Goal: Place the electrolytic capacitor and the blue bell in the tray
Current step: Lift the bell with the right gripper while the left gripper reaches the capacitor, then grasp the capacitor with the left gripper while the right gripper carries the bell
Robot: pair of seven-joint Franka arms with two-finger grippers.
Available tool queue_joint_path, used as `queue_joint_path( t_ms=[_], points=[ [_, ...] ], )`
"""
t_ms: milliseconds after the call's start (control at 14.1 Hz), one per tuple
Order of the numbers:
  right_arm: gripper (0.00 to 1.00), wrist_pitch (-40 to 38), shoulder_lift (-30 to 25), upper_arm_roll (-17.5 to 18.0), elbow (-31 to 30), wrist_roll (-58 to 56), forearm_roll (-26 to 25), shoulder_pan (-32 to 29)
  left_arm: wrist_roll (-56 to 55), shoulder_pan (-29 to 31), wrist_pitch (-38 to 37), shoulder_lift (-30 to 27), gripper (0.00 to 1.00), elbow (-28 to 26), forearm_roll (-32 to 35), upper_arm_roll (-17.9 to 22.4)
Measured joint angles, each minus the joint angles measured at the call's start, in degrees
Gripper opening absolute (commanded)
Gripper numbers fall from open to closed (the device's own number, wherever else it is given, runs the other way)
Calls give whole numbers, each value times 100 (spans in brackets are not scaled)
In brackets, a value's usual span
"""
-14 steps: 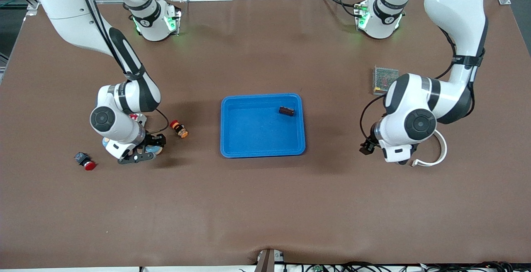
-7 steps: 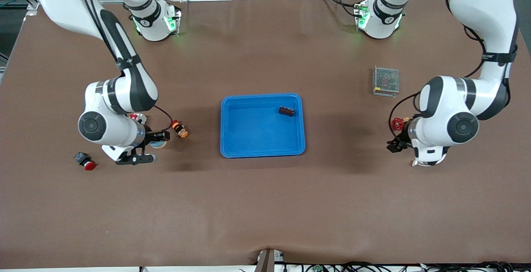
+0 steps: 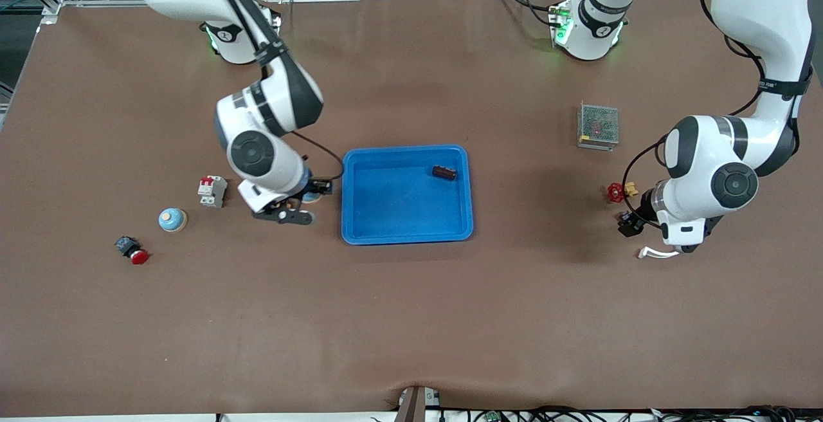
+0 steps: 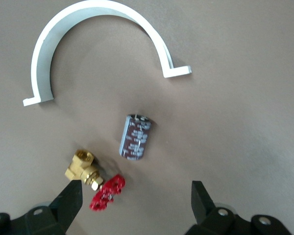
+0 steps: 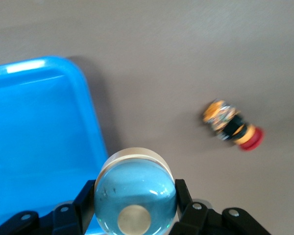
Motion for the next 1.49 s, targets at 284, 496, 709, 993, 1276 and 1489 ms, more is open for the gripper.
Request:
queue_joint_path(
  t_ms=[284, 496, 709, 993, 1276, 1489],
  points=[
    [51, 429, 28, -4, -39, 917, 0, 562, 0, 37, 397, 86, 86, -196, 1, -5],
    [51, 811, 134, -5, -110, 1387, 0, 901, 0, 38, 550, 199, 85, -204, 1, -5],
    [51, 1347, 282, -7, -306, 1491, 0, 1052, 0, 53, 623, 282, 82, -205, 2, 2],
    [51, 1728, 493, -11, -422, 1491, 0, 1124, 31, 236, 757, 425, 77, -205, 316, 6],
    [51, 1947, 644, -11, -462, 1494, 0, 1200, 64, 273, 907, 618, 60, -203, 369, -2],
    [51, 2072, 753, -12, -480, 1495, 0, 1214, 67, 272, 931, 663, 16, -199, 369, -10]
  ],
)
